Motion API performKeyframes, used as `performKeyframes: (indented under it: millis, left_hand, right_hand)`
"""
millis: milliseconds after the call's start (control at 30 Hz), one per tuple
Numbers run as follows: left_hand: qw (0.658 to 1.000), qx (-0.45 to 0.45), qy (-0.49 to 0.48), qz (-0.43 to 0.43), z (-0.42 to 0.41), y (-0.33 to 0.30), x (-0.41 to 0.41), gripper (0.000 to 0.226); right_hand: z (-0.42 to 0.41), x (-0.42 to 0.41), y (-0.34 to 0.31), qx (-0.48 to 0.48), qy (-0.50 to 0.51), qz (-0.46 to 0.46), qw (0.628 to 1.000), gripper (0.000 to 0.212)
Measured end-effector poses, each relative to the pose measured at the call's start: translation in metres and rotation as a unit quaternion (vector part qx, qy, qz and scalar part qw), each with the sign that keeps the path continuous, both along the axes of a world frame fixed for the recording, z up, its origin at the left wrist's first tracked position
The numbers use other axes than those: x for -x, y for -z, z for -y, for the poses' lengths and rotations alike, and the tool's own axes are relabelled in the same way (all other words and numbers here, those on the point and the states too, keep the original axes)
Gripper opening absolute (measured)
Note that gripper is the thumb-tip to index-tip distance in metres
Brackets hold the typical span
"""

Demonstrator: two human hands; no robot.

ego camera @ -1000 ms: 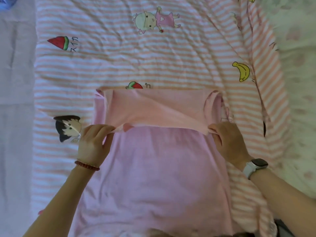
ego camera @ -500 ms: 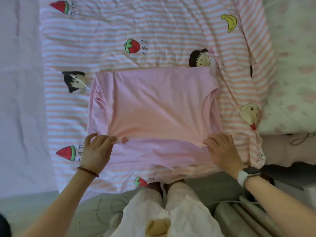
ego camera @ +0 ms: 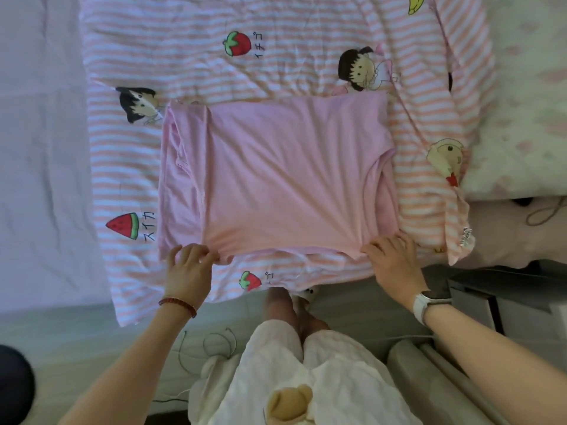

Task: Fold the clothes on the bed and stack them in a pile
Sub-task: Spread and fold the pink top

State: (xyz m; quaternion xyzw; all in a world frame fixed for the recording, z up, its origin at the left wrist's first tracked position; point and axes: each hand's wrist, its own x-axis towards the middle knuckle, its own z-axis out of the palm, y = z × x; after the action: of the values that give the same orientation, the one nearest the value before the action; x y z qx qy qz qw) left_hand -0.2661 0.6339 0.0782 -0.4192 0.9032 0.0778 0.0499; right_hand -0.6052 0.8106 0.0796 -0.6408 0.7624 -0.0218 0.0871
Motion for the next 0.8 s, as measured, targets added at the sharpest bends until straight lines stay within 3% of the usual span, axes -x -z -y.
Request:
performKeyframes:
  millis: [100, 200, 333, 467, 800]
  left_hand:
    - [0.982, -0.120, -0.052, 0.138, -0.010, 0.006, 0.005, 0.025]
    - [0.978, -0.134, -0.093, 0.127, -0.007, 0.011, 0.010, 0.024]
    - [0.979, -0.100, -0.178, 0.016, 0.023, -0.004, 0.037, 0.021]
    - [0.953, -0.120, -0.264, -0.084, 0.065, -0.016, 0.072, 0.028]
    - [0.864, -0.160, -0.433, -0.200, 0.198, -0.004, 0.105, 0.036]
  right_hand:
    - [-0.004, -0.005, 0.005, -0.163, 0.027, -0.004, 0.986, 0.046]
    - [0.000, -0.008, 0.004, -0.255, 0.043, -0.024, 0.966, 0.045]
    - [0.026, -0.005, -0.003, -0.183, 0.102, -0.013, 0.978, 0.032]
    - [0.074, 0.003, -0.010, -0.113, 0.112, 0.029, 0.987, 0.035]
    - [0.198, -0.006, -0.006, -0.151, 0.015, 0.059, 0.987, 0.047]
